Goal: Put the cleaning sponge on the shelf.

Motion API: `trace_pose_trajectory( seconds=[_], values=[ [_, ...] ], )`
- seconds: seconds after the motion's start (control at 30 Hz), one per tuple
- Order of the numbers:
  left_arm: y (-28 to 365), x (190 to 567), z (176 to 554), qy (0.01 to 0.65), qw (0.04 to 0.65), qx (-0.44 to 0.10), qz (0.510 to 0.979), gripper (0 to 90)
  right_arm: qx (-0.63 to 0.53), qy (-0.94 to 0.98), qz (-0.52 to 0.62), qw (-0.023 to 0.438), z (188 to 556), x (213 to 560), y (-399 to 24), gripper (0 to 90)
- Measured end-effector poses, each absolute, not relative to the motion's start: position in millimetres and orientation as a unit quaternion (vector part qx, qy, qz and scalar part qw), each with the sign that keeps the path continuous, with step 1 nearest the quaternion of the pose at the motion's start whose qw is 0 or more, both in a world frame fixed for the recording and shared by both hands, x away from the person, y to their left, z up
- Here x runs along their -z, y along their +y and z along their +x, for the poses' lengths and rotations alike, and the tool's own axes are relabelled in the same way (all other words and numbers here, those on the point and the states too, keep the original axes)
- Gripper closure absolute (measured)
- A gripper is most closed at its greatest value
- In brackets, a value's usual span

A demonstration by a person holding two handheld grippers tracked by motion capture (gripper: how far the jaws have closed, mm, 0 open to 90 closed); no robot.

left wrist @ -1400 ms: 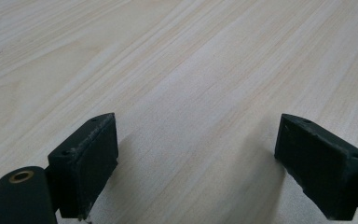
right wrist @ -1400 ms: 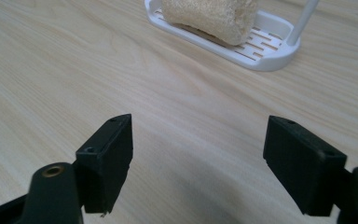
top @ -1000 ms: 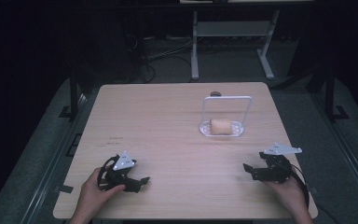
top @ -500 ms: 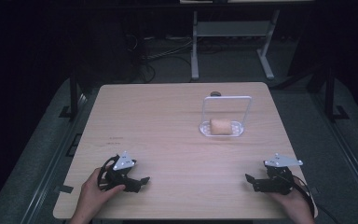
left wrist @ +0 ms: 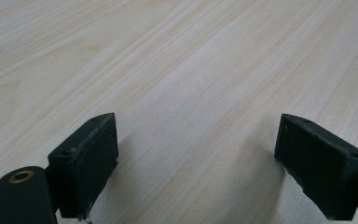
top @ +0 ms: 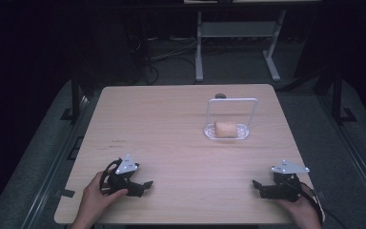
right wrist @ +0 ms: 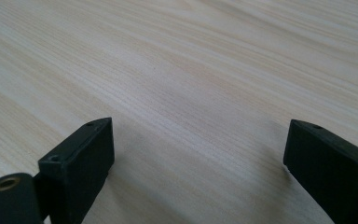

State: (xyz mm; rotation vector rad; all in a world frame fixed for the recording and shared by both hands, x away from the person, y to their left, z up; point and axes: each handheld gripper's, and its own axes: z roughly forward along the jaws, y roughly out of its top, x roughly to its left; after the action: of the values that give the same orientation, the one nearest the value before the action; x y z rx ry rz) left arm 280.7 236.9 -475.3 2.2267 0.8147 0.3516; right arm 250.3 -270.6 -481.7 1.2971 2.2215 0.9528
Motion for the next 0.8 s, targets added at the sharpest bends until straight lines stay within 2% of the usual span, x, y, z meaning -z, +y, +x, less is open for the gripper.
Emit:
trace_pose_trajectory(
  seconds=[0.8],
  values=[
    [236.7, 475.5, 280.6, 0.318, 0.365, -0.137, 0.864, 12.7, -0.342, 0.796, 0.466, 0.182, 253.7, 482.4, -272.3, 8.4]
  ],
)
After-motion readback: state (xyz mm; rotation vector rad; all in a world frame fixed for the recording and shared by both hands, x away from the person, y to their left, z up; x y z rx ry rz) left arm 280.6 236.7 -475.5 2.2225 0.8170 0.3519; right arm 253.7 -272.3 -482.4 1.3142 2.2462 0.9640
